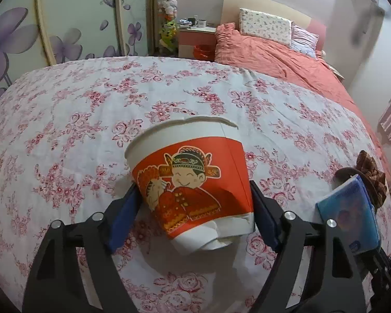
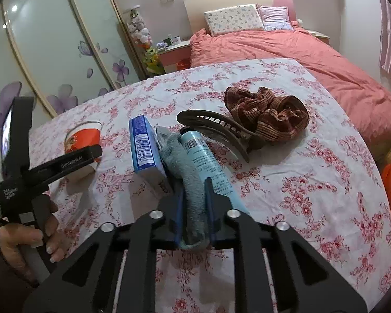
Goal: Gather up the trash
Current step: 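Grasp the grey sock with the right tool while the left tool grasps the paper cup, then carry sock and paper cup over the orange basket and open both tools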
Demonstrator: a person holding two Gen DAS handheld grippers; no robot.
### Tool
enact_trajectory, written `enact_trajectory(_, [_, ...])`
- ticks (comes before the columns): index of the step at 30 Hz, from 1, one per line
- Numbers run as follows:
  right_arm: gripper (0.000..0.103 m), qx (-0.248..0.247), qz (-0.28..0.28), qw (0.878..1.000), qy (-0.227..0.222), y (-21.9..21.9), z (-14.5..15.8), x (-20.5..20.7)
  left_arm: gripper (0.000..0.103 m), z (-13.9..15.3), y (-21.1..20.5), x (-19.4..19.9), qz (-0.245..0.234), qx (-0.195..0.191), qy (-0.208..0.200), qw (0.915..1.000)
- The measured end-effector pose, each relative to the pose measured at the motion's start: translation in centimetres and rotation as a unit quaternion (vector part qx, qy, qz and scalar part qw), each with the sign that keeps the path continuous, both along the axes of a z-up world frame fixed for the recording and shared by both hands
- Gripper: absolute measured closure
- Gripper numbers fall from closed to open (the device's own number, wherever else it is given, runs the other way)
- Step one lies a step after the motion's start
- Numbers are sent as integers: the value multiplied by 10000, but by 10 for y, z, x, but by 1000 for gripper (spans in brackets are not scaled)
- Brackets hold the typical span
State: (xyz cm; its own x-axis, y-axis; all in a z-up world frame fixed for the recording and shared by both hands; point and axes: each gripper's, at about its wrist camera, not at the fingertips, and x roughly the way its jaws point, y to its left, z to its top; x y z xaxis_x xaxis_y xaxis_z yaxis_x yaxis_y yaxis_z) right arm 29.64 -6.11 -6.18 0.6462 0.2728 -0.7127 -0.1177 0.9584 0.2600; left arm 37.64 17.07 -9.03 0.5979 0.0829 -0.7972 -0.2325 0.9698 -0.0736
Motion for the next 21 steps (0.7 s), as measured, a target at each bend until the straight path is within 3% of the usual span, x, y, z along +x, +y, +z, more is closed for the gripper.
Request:
enact_trajectory(9, [96, 306, -157, 9992, -196, -23, 20, -22, 25, 19, -2, -27, -245, -3, -208, 9995])
enact_trajectory(21, [96, 303, -570, 9959, -636, -50, 60, -63, 25, 75, -35, -81, -767, -24, -707, 9945])
